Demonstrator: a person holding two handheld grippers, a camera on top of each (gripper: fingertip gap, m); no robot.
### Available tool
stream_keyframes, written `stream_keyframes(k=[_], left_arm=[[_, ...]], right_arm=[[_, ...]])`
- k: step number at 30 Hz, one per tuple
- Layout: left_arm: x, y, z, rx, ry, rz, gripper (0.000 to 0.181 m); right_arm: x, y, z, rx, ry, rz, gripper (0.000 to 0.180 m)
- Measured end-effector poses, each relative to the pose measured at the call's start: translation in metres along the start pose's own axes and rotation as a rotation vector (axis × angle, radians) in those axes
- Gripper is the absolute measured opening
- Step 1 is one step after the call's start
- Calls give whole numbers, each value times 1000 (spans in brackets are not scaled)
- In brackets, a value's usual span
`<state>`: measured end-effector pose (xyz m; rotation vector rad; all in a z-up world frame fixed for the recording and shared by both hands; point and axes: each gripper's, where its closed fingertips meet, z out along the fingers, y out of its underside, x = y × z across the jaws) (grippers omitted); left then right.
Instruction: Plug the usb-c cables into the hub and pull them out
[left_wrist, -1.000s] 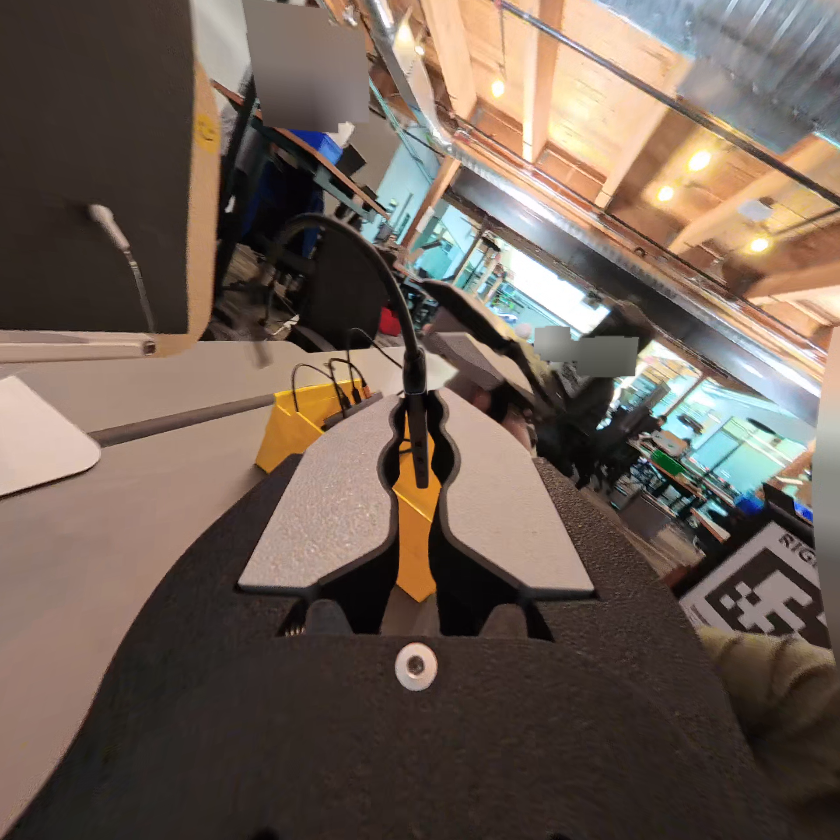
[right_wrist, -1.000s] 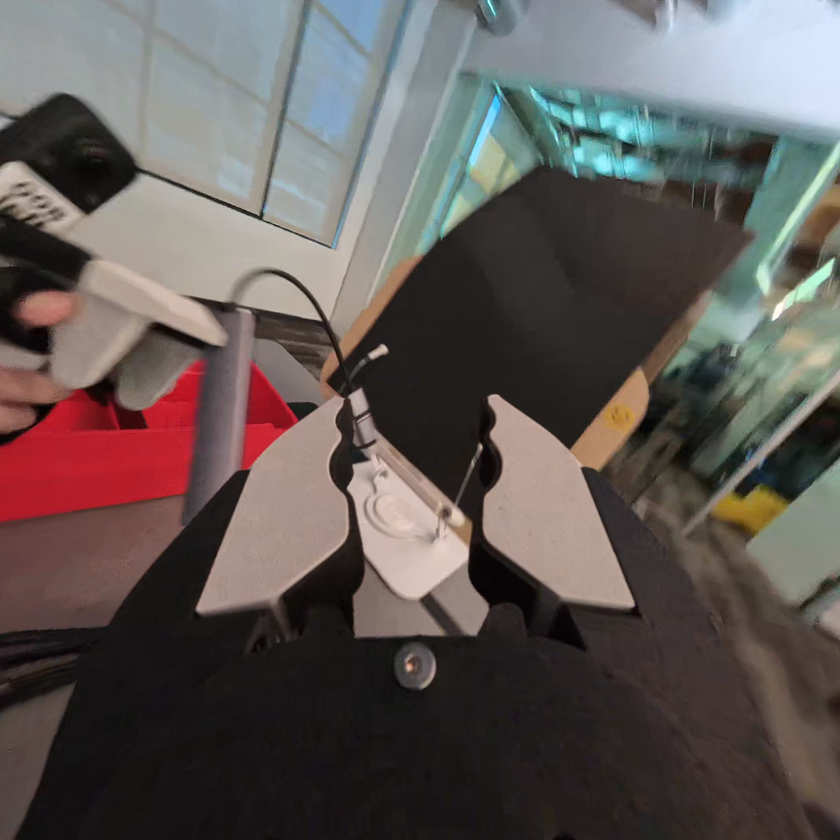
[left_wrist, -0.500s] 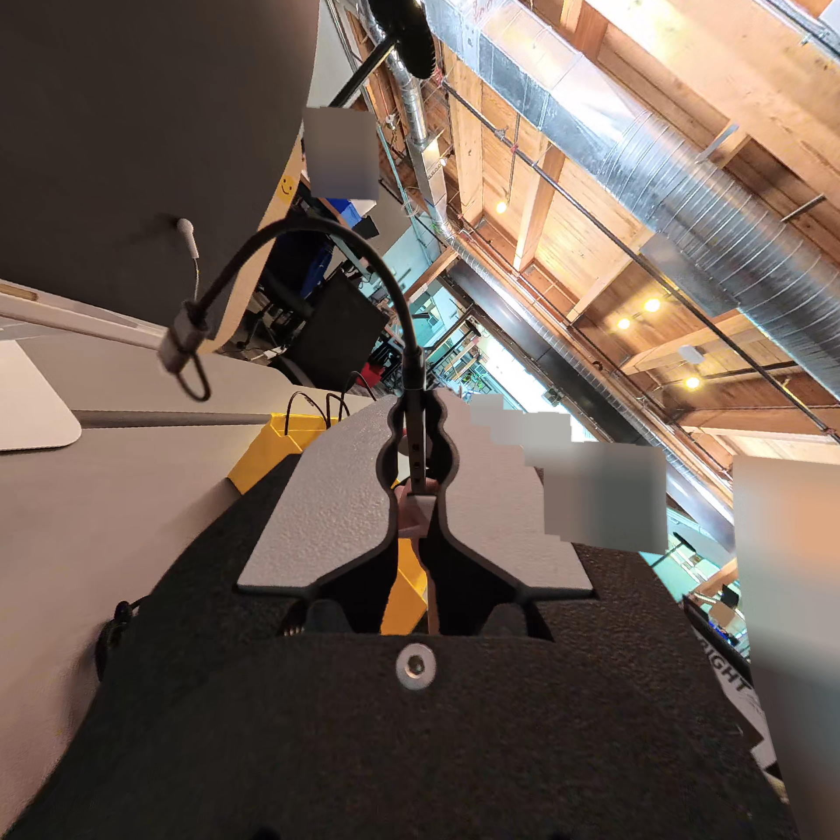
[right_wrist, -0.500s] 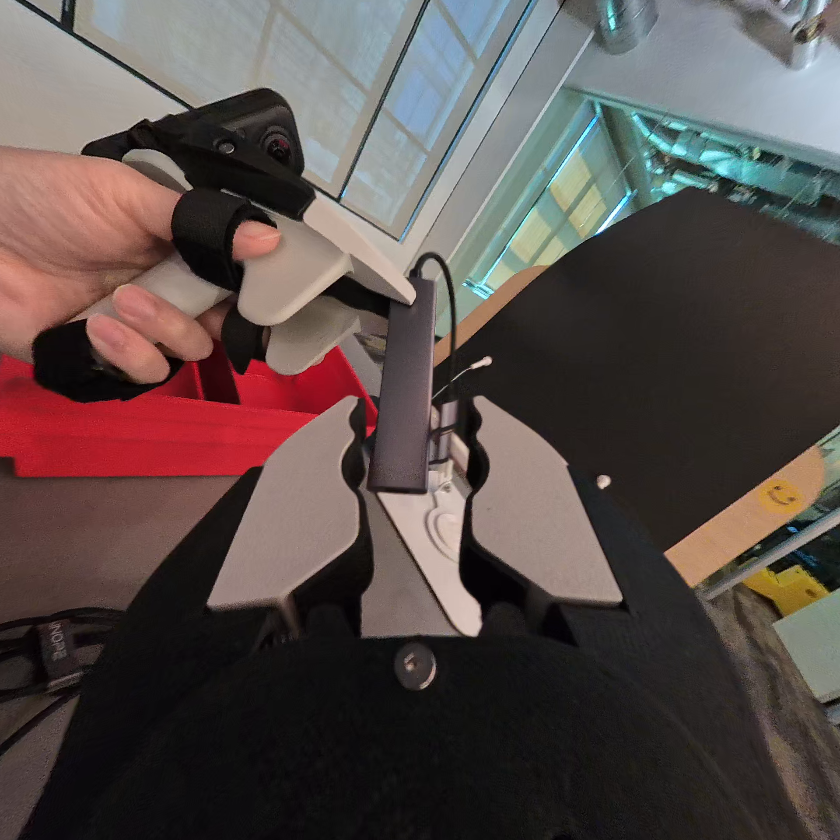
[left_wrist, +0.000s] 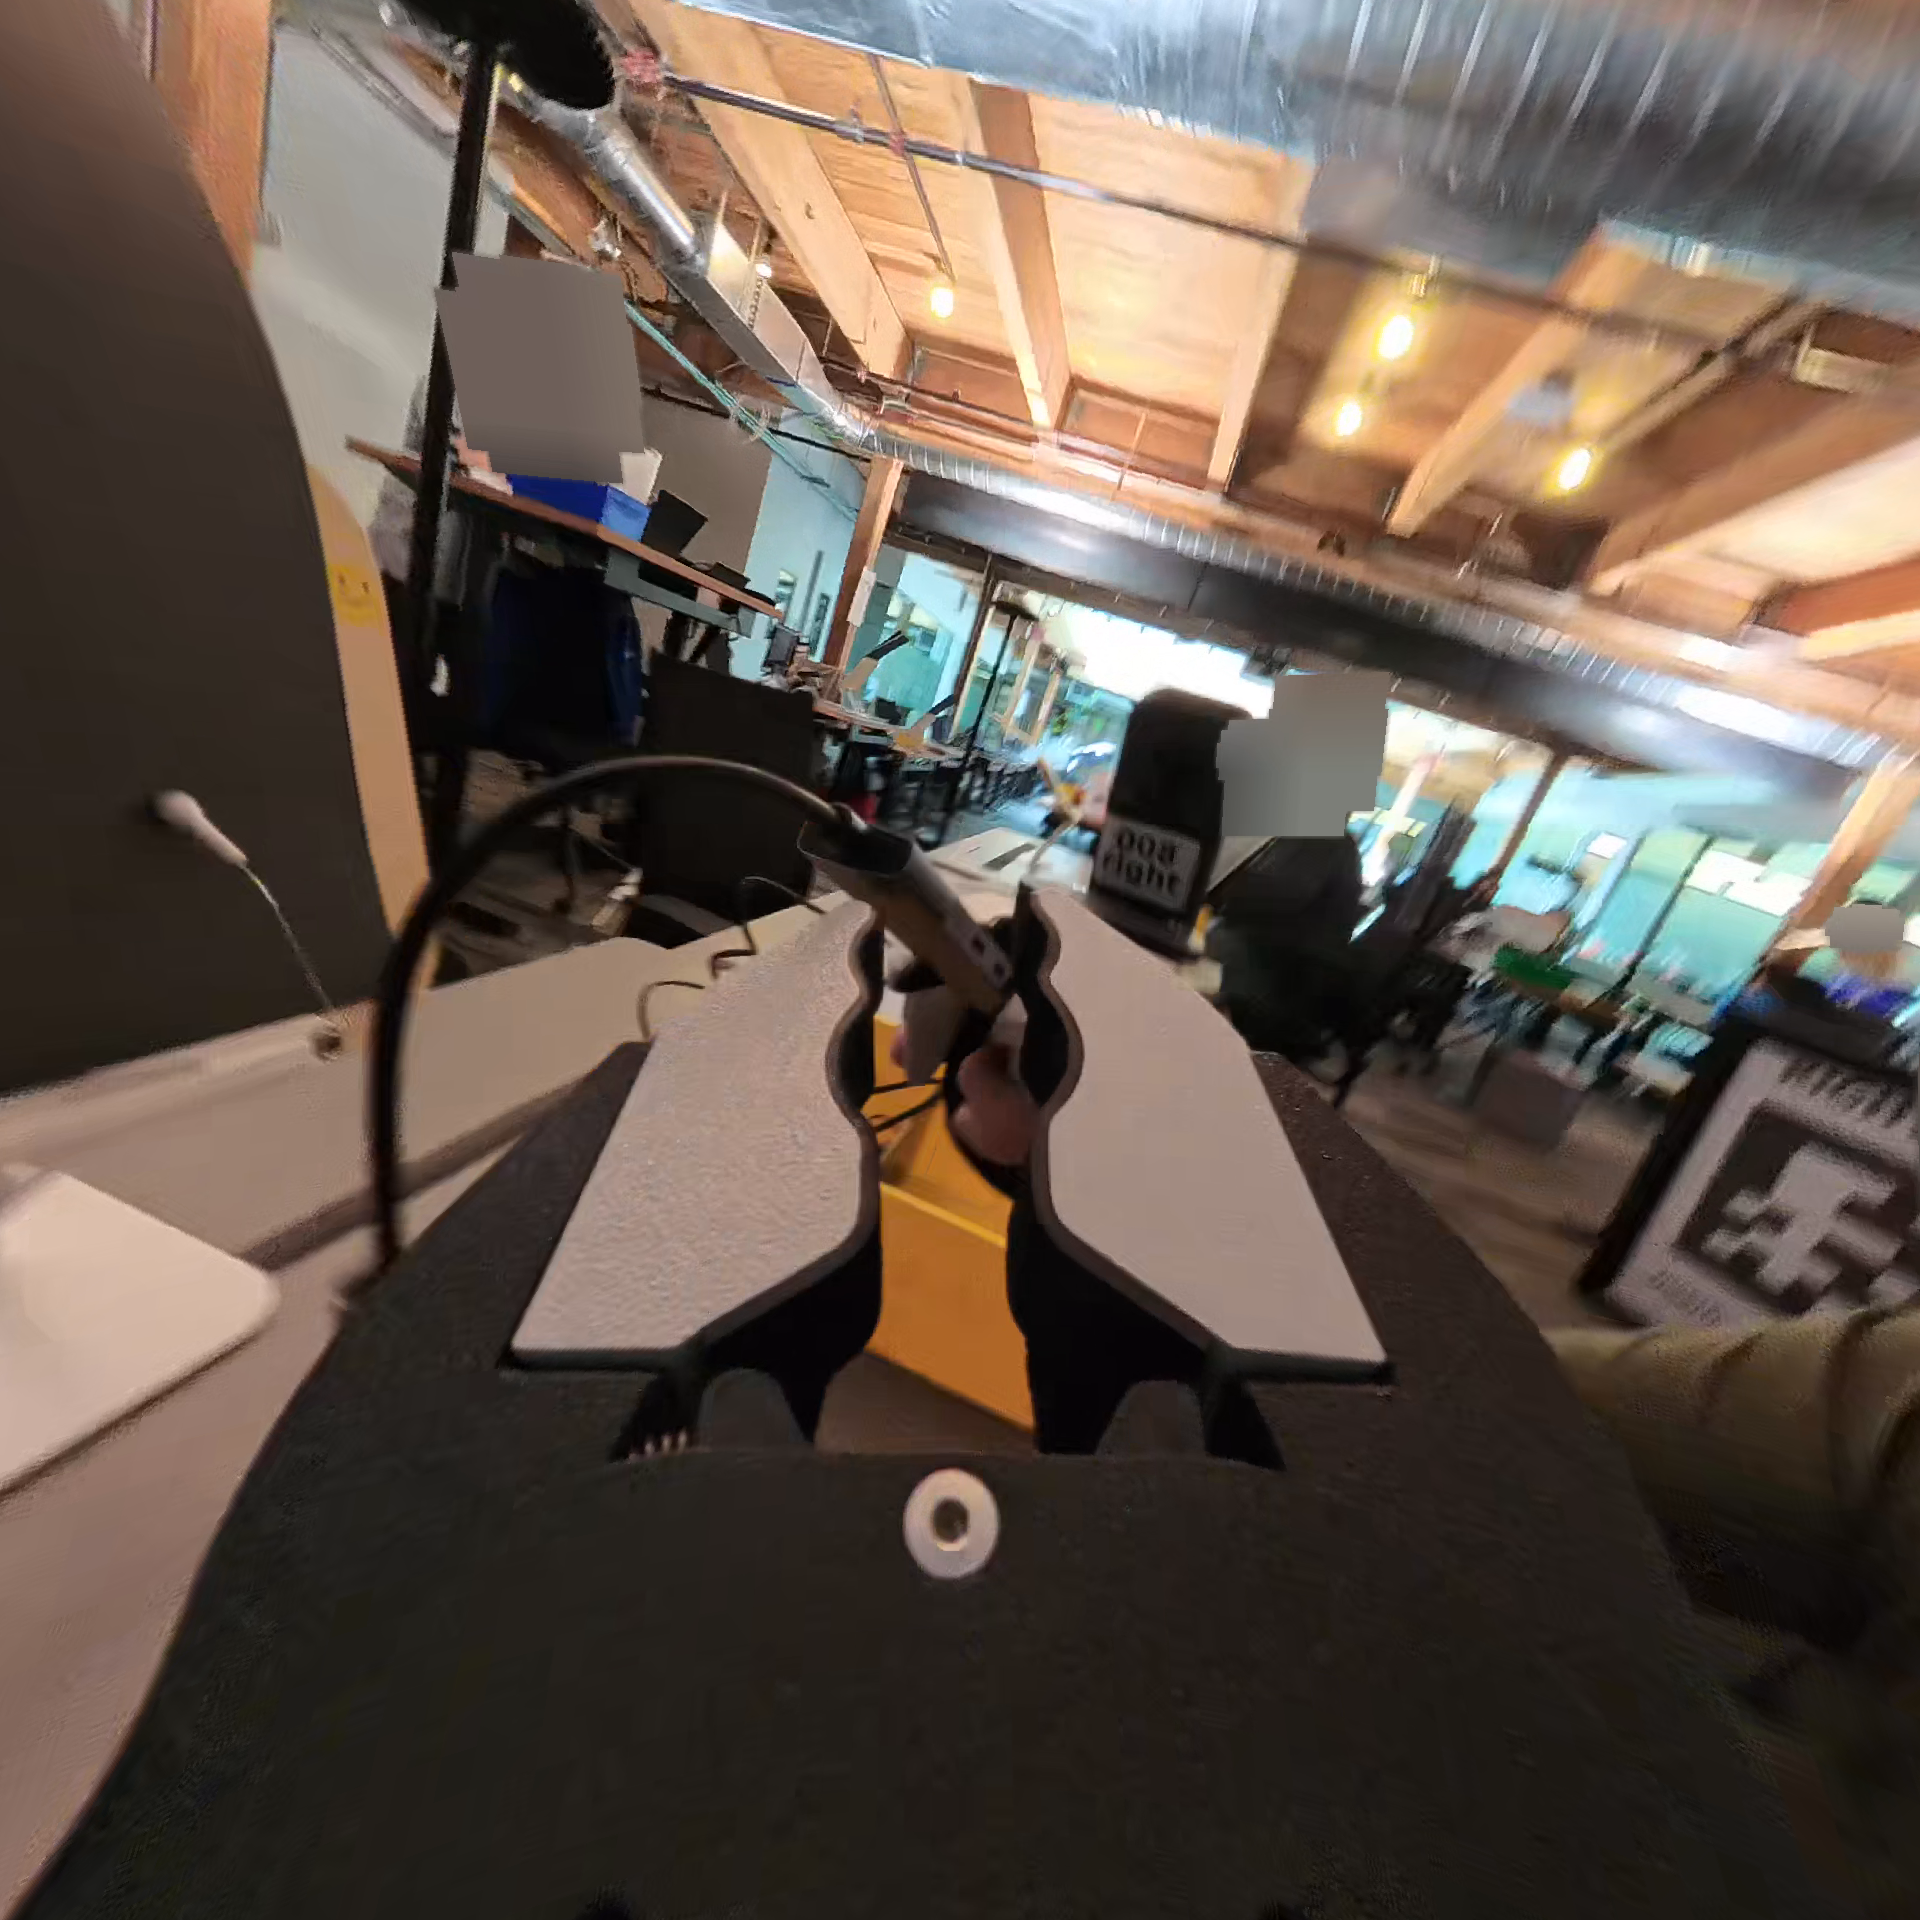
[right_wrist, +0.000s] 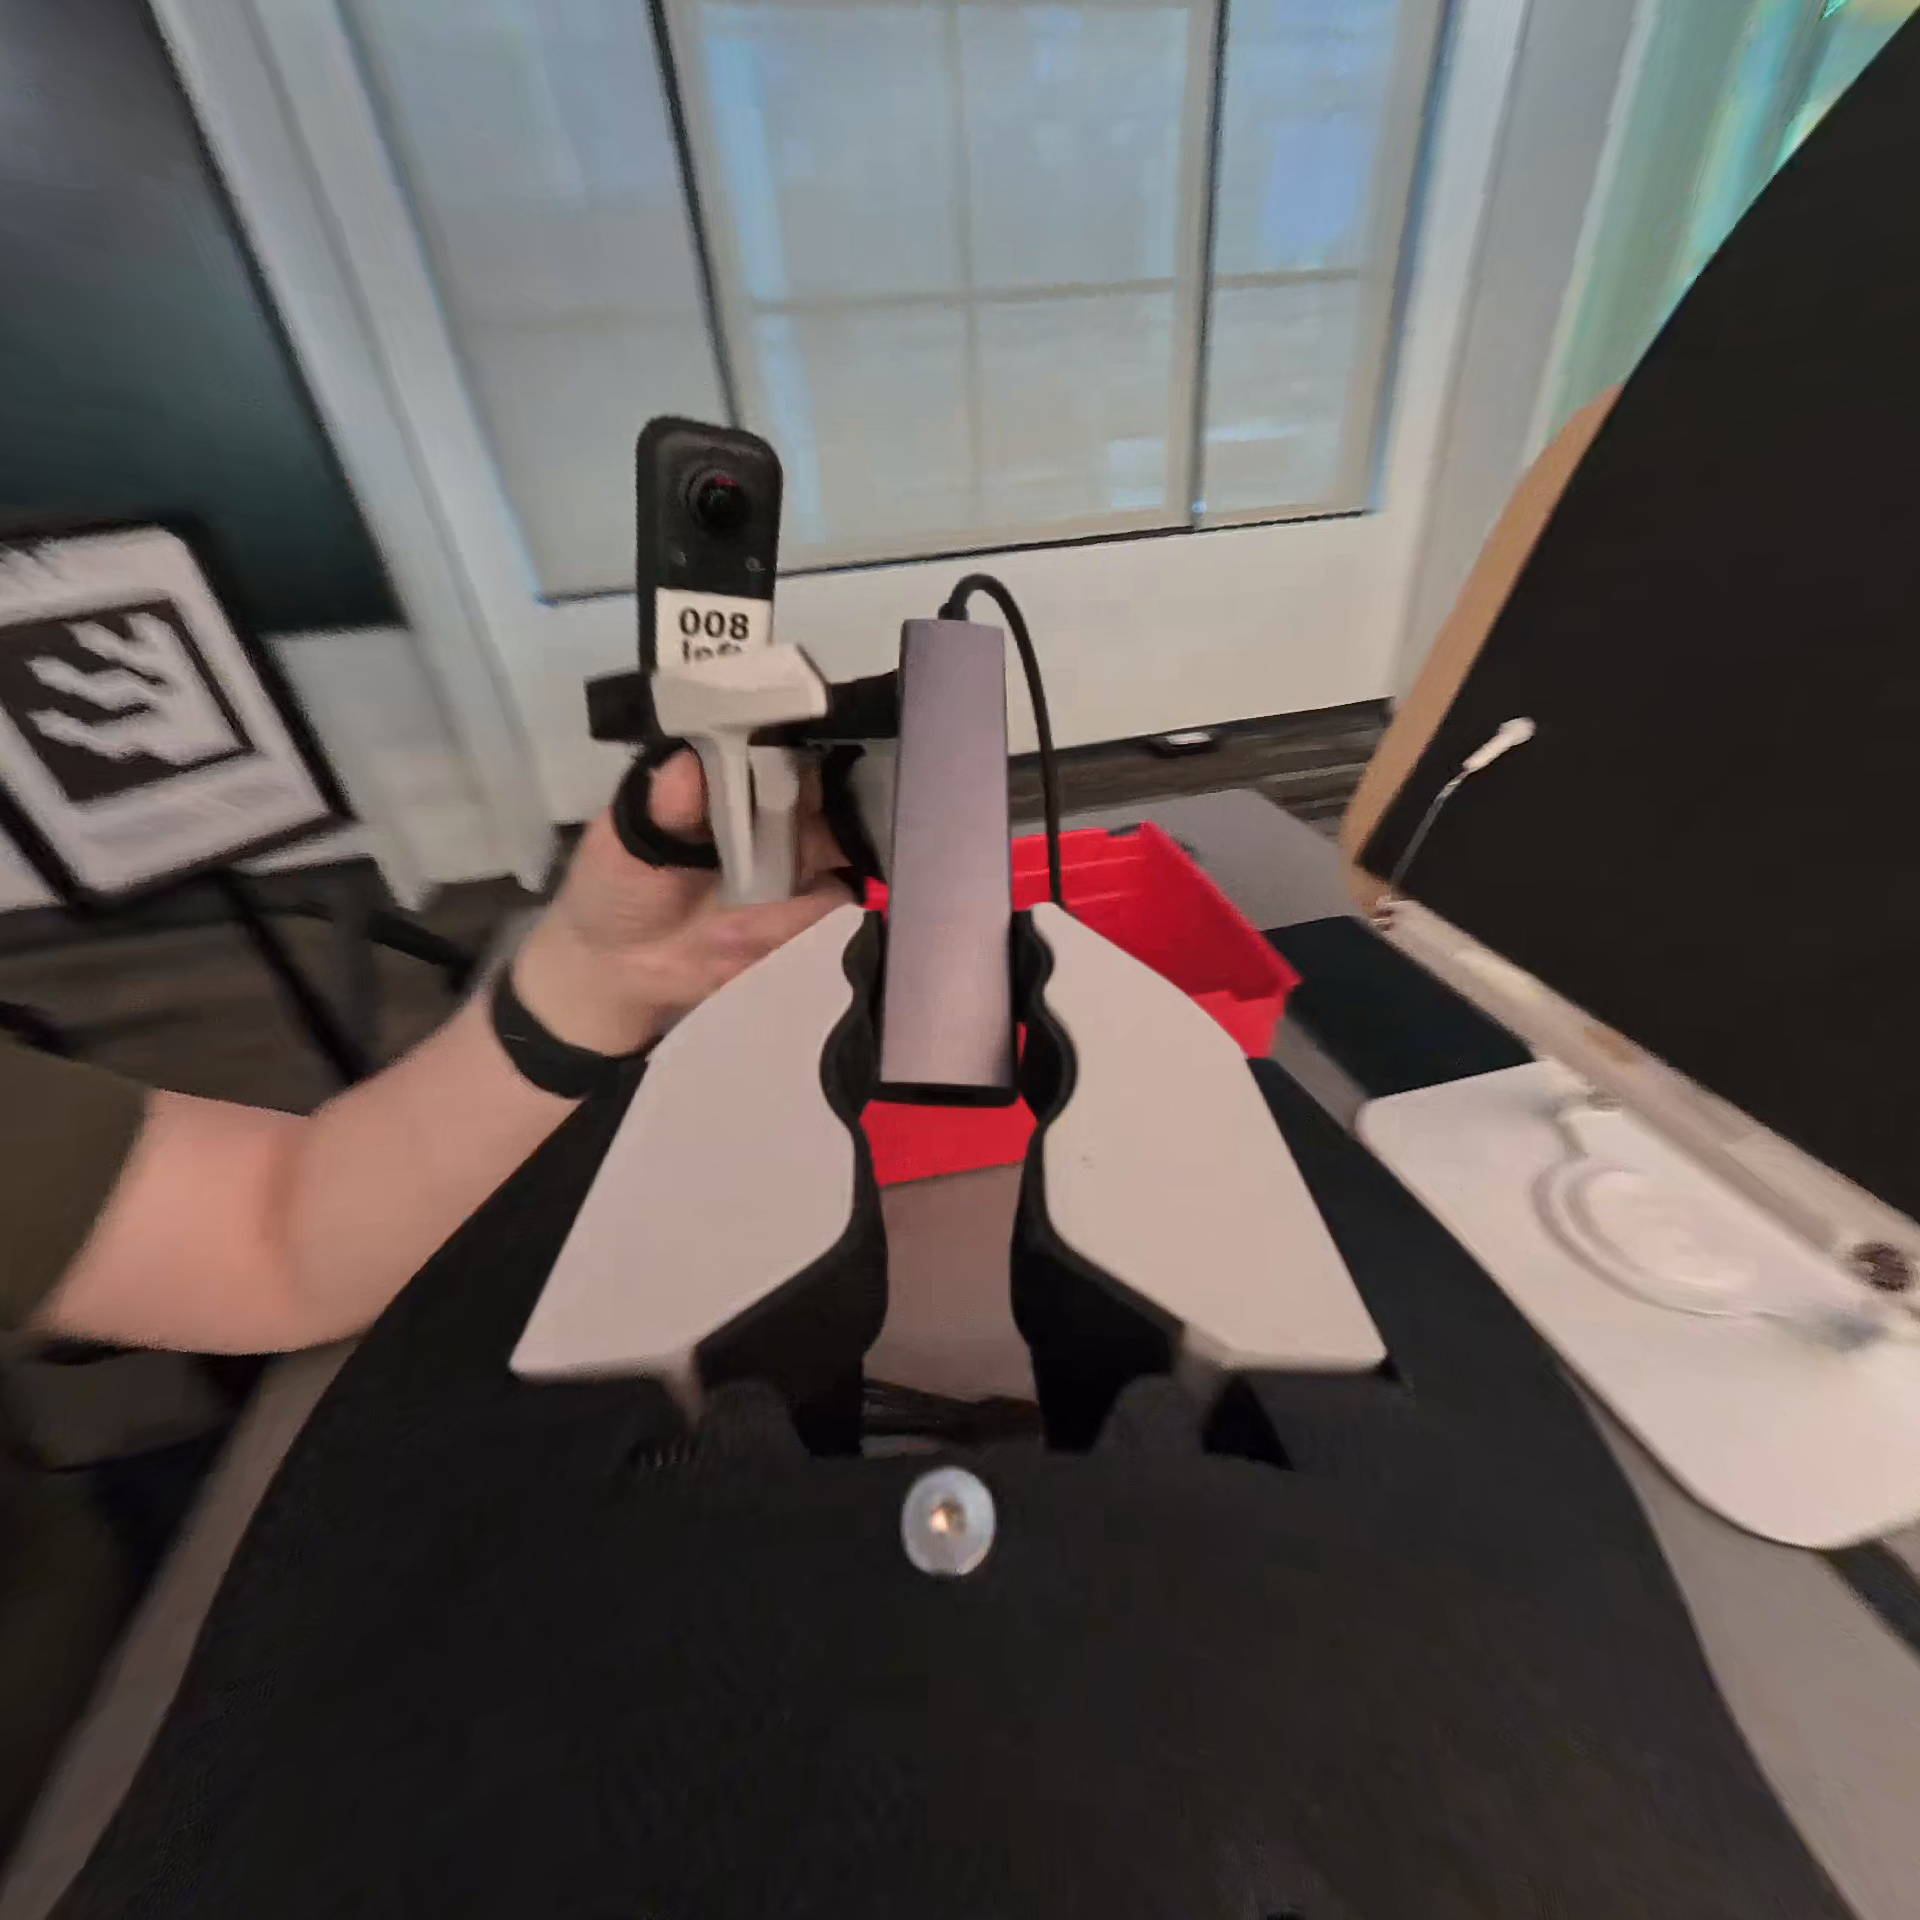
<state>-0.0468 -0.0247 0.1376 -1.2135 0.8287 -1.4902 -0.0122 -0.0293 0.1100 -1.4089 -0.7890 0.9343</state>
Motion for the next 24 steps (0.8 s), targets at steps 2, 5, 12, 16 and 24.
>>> stream_keyframes(k=[2,5,12,16,24], left_arm=[[10,6,-2,-67,16,134,24],[19,19,-13,-219,40,265,22],[42,14,-29,-209,-74,924,27],[38,38,-28,-350,-55,986,31],[38,76,-15,-504,13,1049,32]], right_arm=[[-1,-5,-7,24,-60,101,24],[-2,-5,-15,22,-146,221,24],[-21,24,-23,-201,-313,324,25],[-34,40,-26,-291,-414,366,25],[-53,57,-28,-386,-549,376,25]])
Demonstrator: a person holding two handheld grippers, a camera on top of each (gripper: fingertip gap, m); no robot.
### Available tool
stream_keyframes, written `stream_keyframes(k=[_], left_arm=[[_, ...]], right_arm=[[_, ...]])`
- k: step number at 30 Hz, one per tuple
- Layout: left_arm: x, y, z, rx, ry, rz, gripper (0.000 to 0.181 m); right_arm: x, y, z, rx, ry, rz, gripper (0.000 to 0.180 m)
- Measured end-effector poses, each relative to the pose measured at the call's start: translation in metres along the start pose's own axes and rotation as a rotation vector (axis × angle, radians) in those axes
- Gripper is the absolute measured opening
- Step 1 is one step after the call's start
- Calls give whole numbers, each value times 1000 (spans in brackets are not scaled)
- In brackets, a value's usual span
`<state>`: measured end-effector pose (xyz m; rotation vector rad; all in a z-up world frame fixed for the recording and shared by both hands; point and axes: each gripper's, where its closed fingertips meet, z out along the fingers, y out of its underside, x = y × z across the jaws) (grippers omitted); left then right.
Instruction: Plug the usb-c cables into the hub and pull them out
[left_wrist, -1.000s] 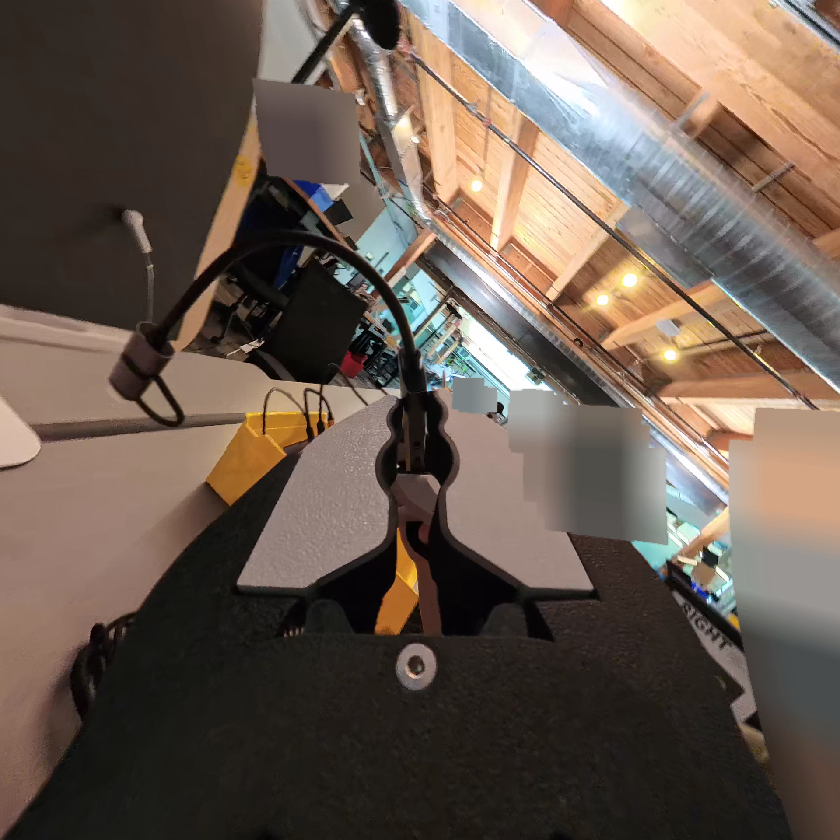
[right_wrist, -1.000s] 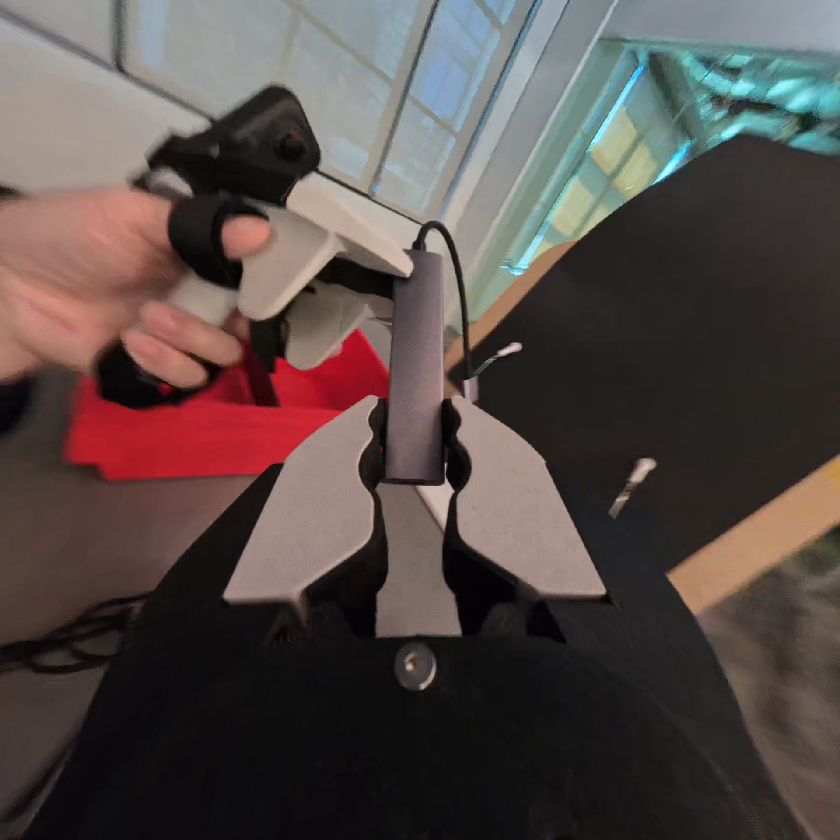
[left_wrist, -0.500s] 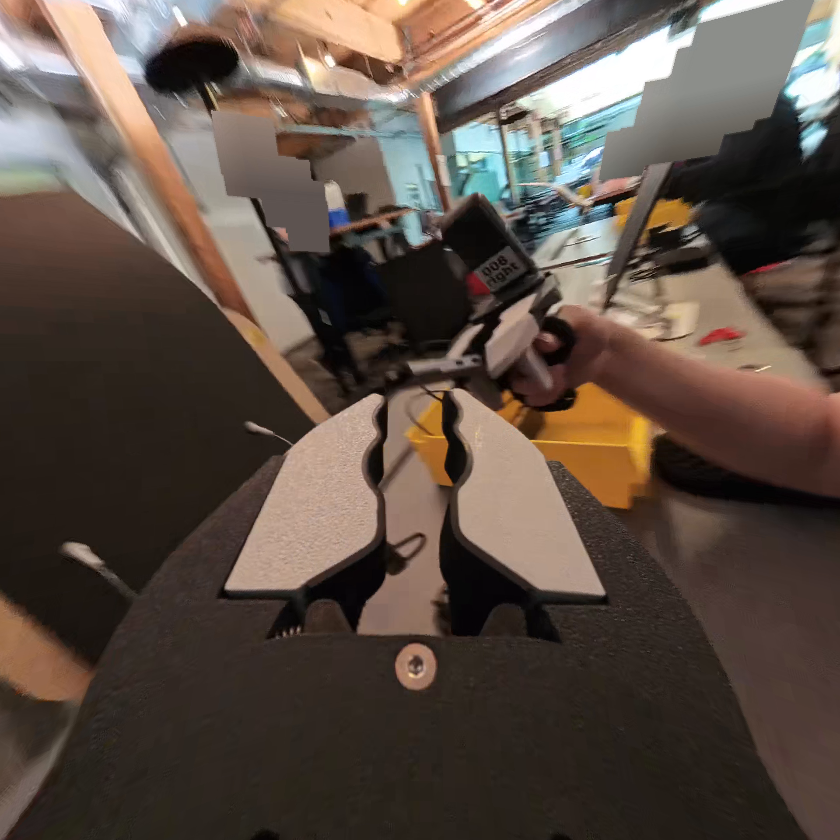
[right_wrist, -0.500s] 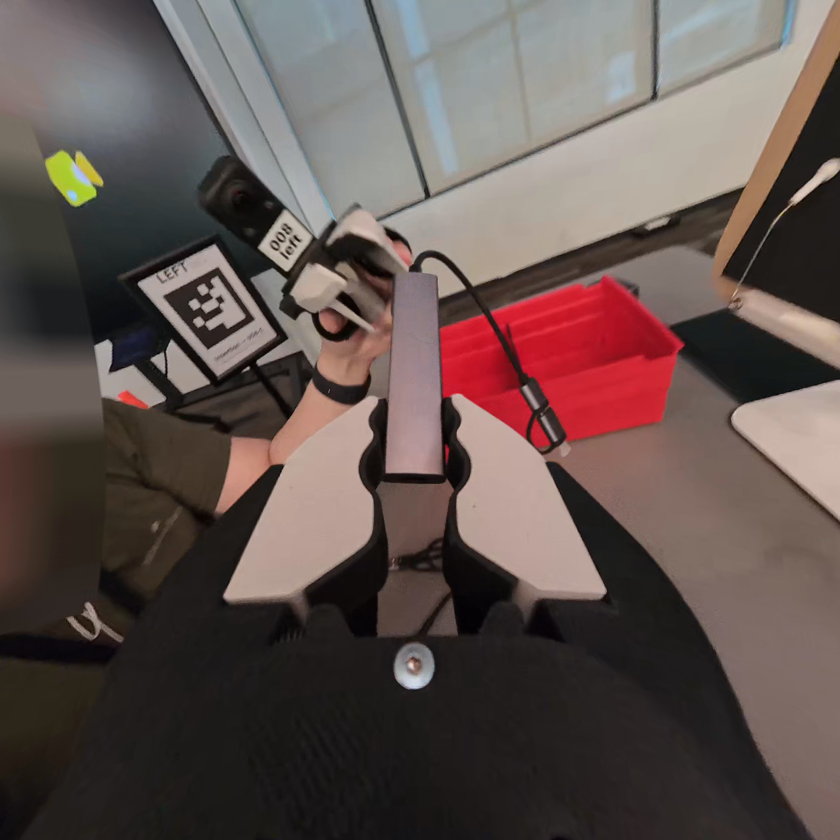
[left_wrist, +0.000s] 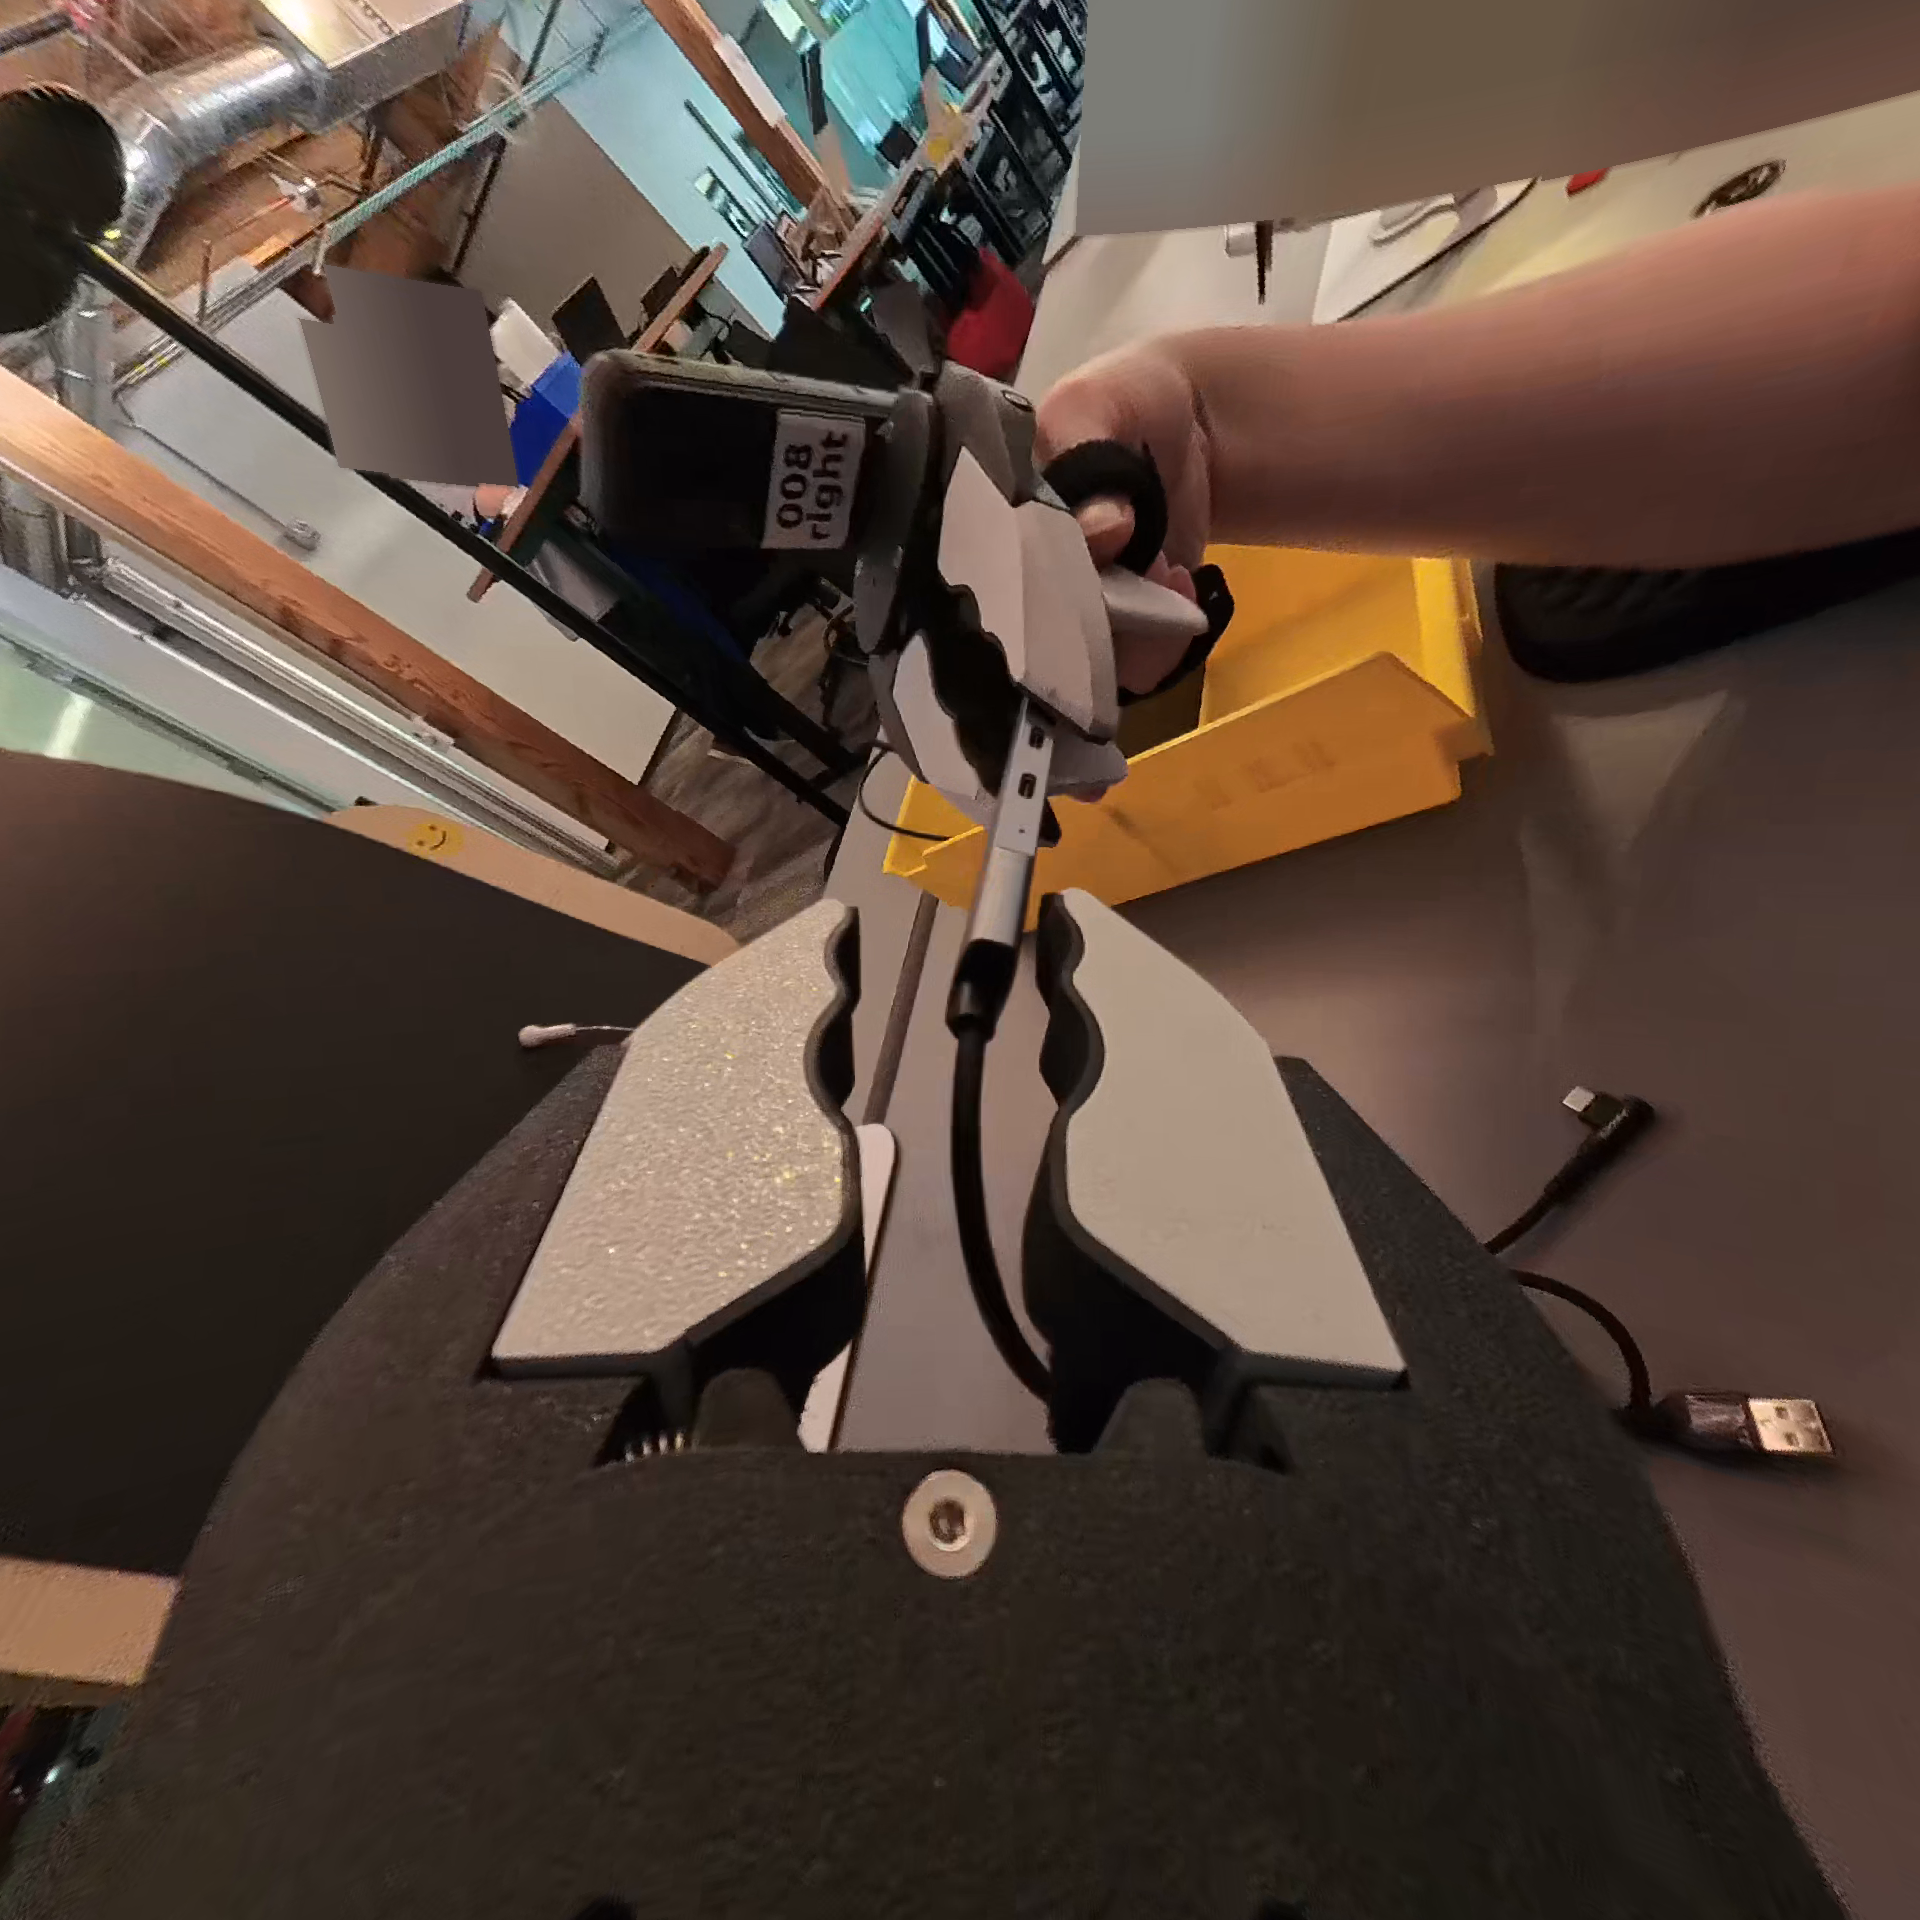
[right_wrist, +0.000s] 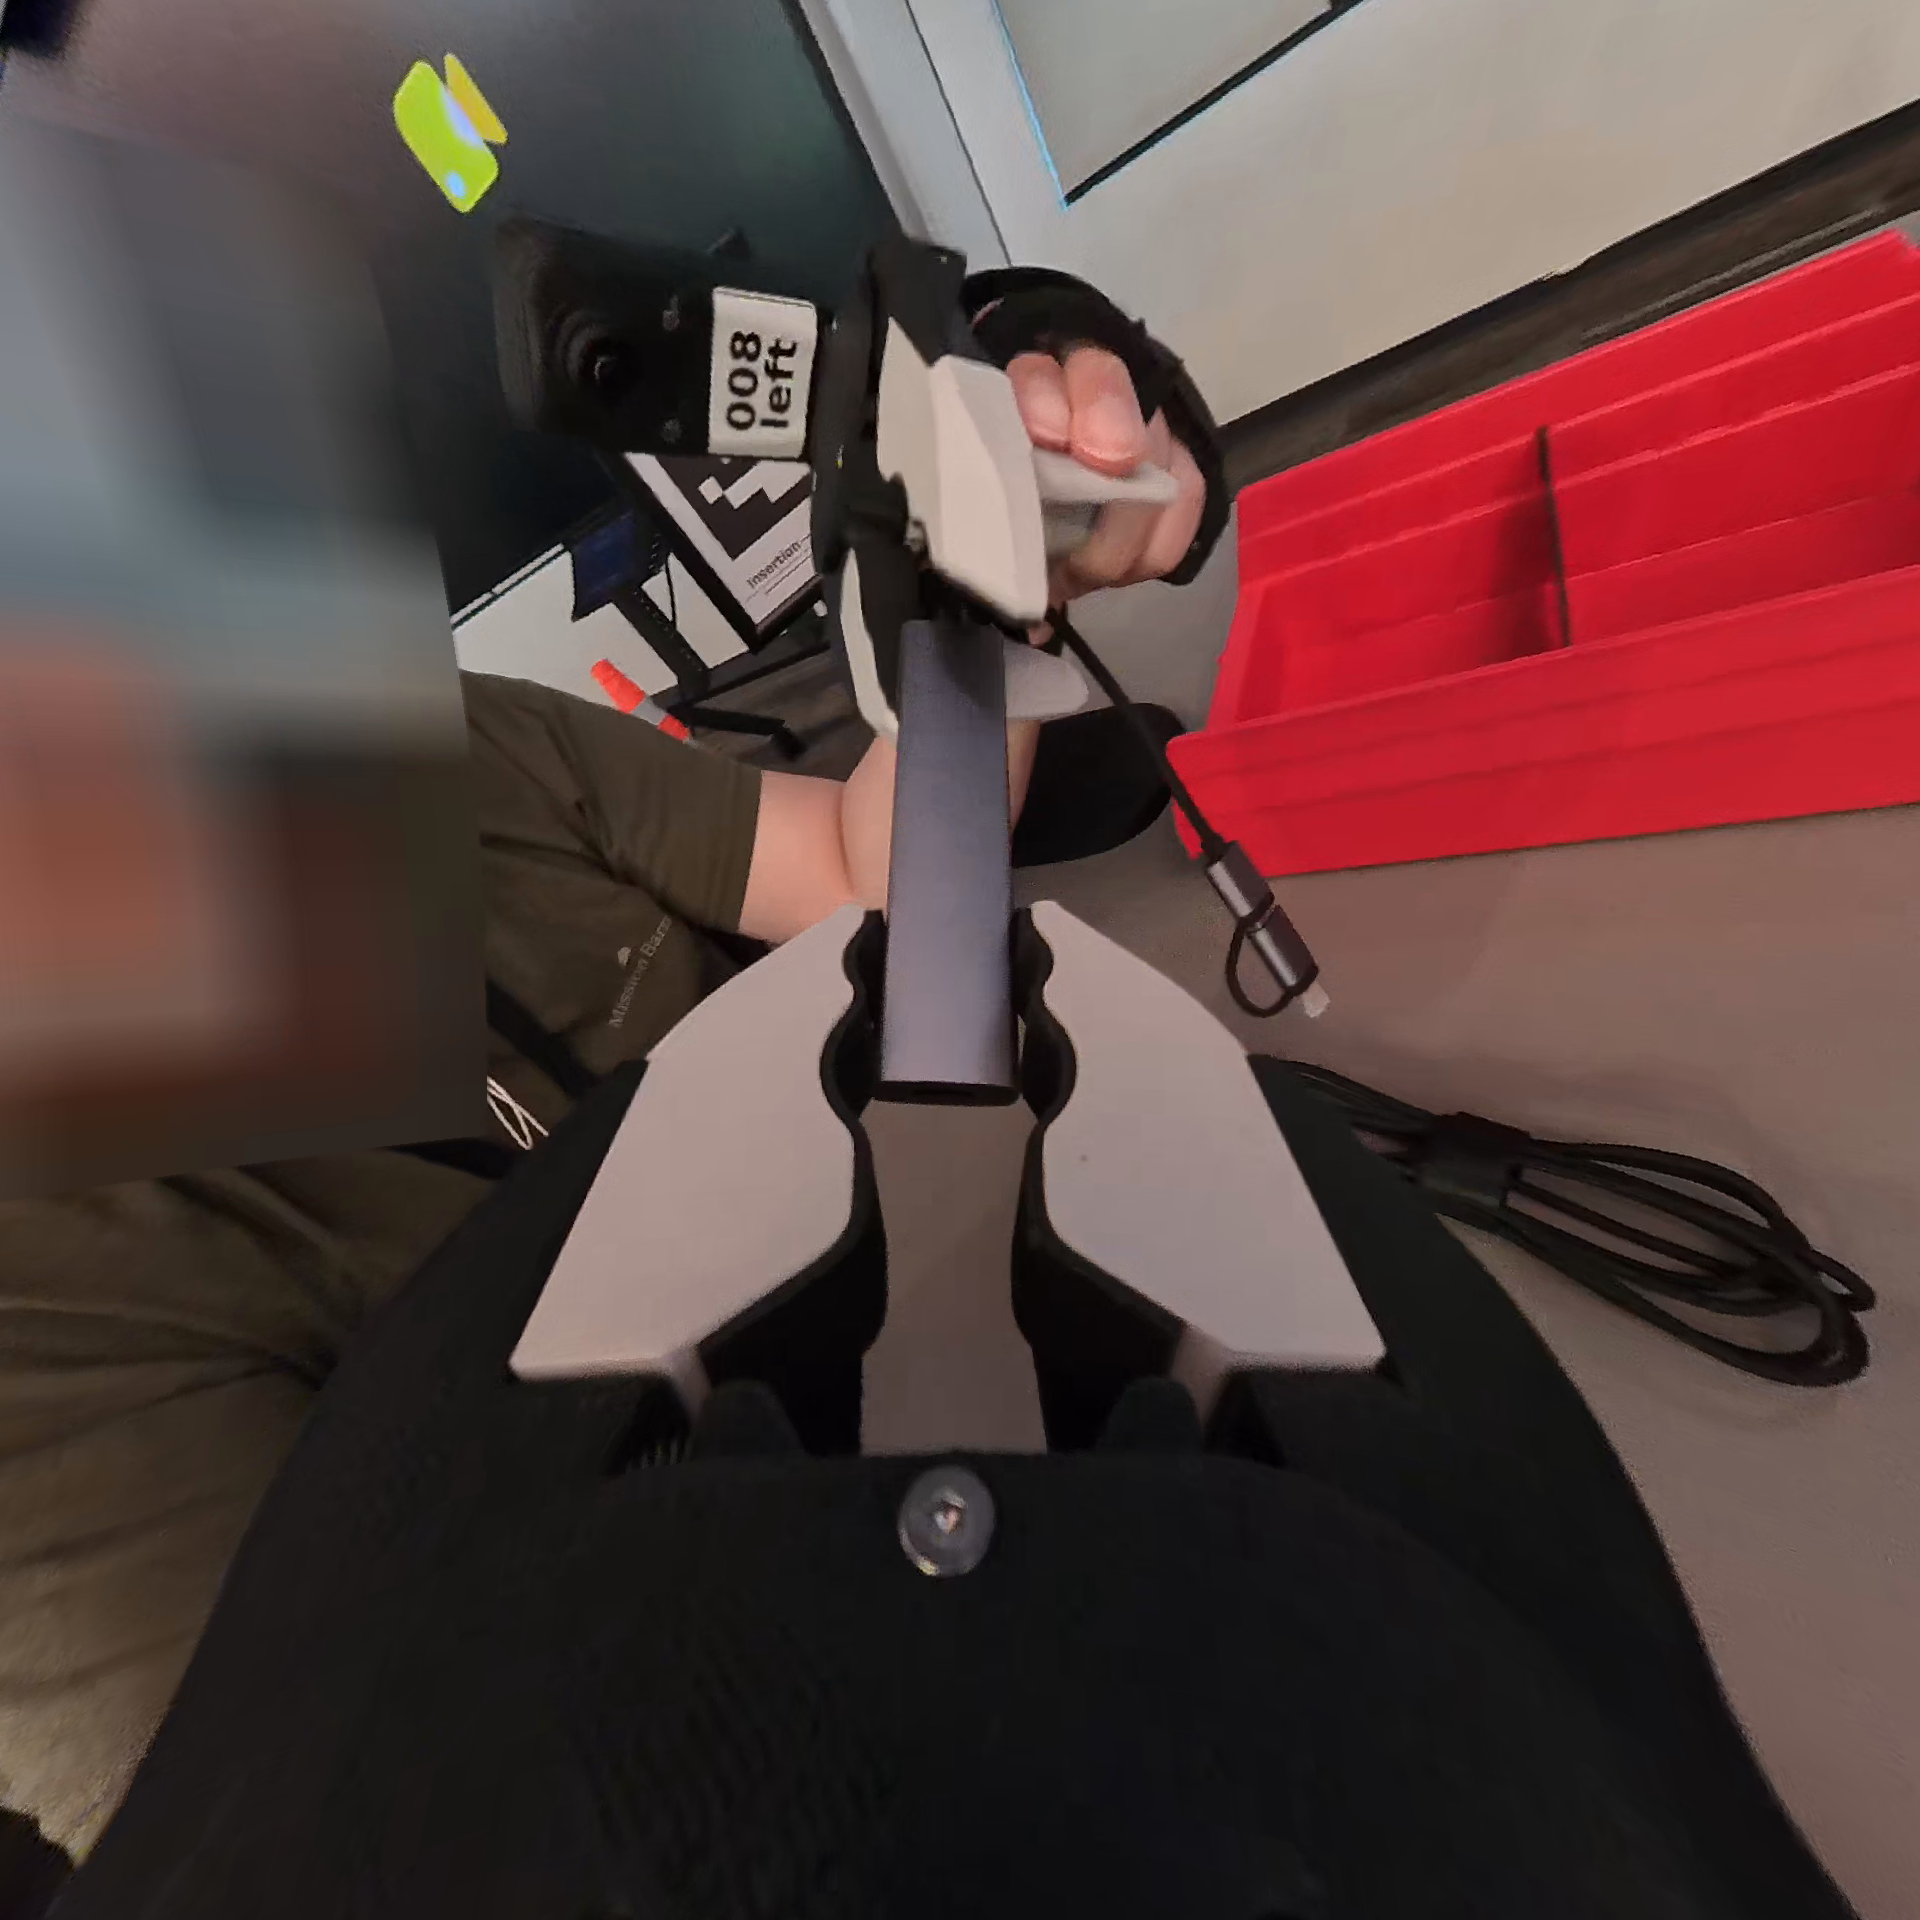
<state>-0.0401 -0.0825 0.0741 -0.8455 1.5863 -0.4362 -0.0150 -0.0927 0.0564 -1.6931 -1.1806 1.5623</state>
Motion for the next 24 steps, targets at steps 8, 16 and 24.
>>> stream_keyframes(k=[8,16,24], left_arm=[[19,-15,7,54,83,23,19],[7,-21,-10,85,72,-101,40],[-12,-25,-44,92,-26,-127,43]], right_arm=[[-9,3,1,-21,-49,-19,24],[51,5,-2,-37,318,-12,25],[134,70,50,-349,621,-42,25]])
